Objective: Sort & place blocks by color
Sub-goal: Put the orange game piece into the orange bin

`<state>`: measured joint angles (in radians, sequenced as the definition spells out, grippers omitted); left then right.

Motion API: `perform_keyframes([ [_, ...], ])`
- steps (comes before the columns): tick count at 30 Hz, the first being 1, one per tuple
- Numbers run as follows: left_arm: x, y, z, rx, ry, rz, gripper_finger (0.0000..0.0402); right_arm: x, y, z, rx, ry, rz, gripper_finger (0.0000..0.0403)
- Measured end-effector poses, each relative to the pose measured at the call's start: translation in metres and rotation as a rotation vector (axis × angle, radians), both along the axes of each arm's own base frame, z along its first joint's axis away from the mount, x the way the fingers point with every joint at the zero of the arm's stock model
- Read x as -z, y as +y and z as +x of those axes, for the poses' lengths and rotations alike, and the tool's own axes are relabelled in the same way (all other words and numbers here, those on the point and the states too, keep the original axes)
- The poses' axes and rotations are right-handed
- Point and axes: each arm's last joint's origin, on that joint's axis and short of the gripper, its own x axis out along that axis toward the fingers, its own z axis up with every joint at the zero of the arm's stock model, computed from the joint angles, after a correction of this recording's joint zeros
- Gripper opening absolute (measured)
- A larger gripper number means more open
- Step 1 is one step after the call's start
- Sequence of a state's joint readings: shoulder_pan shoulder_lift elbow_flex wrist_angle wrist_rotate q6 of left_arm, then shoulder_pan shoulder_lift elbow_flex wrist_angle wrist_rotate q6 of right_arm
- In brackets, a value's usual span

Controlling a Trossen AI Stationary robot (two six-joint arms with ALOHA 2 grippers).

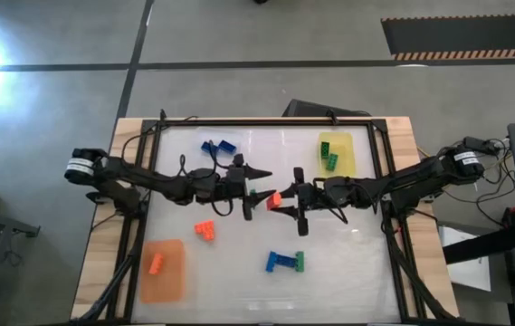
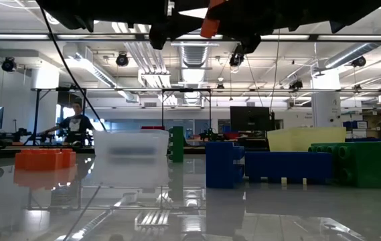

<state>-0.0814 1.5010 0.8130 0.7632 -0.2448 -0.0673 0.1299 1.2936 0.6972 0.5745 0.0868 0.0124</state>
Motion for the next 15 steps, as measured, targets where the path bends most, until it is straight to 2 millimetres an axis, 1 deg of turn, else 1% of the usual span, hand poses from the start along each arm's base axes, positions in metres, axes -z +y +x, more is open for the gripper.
perform_keyframes([
  [4, 0.0045, 0.0002, 0.0024, 0.0, 0.012, -0.003, 0.0244, -0.0005, -0.002, 0.0002, 0.005, -0.006, 0.001, 0.0127],
  [8, 0.0078, -0.0016, 0.0059, 0.05, -0.001, -0.001, 0.0244, 0.0009, -0.0024, 0.0, -0.006, 0.006, -0.006, 0.0127],
  [15, 0.0091, -0.0018, 0.0066, 0.054, -0.001, 0.0, 0.0244, 0.002, -0.003, -0.0001, 0.002, 0.017, -0.015, 0.0127],
])
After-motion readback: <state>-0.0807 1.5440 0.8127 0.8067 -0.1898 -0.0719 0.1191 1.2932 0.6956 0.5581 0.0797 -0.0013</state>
